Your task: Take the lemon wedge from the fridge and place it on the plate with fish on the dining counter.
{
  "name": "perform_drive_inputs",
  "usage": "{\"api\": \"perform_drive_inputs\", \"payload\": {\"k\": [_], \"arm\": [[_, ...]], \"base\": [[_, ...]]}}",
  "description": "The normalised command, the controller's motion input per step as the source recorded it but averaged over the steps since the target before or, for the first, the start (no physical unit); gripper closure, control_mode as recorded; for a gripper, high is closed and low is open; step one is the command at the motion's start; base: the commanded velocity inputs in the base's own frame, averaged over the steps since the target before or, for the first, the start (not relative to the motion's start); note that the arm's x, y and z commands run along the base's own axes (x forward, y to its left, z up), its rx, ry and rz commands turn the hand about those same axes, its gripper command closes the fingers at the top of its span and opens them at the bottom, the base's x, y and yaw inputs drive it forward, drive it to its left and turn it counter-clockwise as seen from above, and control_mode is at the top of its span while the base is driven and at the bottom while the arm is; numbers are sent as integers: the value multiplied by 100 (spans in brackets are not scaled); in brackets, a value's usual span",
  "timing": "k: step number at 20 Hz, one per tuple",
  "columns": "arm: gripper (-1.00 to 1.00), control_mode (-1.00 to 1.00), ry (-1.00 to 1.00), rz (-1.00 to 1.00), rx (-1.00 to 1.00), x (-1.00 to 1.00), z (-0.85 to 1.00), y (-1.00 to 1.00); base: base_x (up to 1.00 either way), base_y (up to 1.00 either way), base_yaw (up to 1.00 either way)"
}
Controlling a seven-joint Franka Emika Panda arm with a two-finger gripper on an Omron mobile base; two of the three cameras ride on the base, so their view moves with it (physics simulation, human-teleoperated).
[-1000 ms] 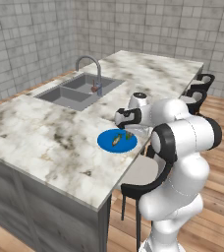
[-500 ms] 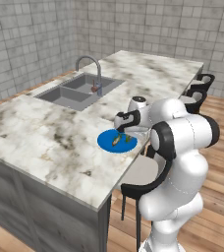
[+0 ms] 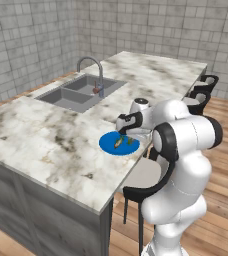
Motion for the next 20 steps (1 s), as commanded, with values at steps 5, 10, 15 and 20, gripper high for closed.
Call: {"api": "perform_drive_inputs", "payload": {"k": [5, 10, 15, 20], "arm": [[100, -100, 0, 0, 0, 19, -9, 3], [100, -100, 0, 0, 0, 26, -7, 4], [100, -100, 0, 0, 0, 14, -10, 6], [100, -100, 0, 0, 0, 7, -16, 6]], "base": [[0, 0, 0], [0, 0, 0], [0, 0, 0], [0, 0, 0]]}}
